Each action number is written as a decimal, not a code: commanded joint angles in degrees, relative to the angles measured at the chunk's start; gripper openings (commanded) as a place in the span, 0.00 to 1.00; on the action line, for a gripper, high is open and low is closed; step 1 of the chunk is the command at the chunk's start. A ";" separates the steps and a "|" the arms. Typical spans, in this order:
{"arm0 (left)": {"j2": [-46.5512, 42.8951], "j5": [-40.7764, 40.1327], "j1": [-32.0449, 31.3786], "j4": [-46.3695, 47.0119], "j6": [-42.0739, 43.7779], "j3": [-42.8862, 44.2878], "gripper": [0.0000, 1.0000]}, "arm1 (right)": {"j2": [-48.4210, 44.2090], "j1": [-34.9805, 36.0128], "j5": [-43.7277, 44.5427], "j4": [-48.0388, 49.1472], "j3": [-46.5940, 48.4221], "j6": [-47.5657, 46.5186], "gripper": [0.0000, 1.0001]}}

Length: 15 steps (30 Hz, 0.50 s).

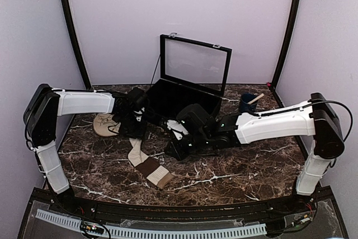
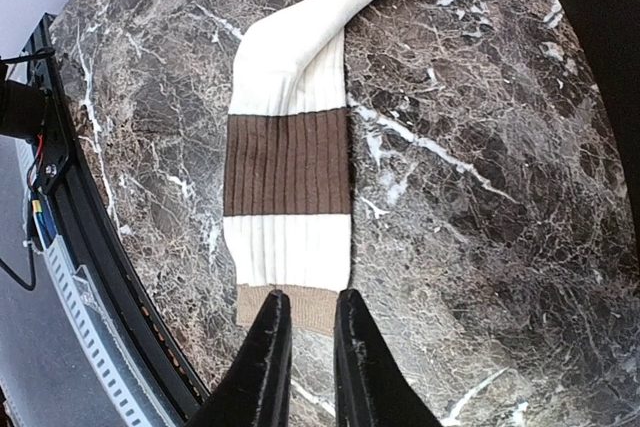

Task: Roll the socks
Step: Move the sock to the center of the board.

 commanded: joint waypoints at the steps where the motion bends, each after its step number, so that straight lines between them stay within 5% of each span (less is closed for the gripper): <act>1: 1.08 -0.82 0.28 -1.05 2.02 2.16 0.36 | 1.07 0.65 -1.25 3.47 -0.56 1.14 0.15; 9: 3.44 -1.07 0.28 -1.58 2.72 2.95 0.32 | 2.01 0.75 -1.85 3.37 -0.04 0.74 0.15; 15: 4.78 -0.82 0.28 -1.81 3.16 3.53 0.18 | 2.85 0.75 -2.15 2.89 0.75 0.04 0.14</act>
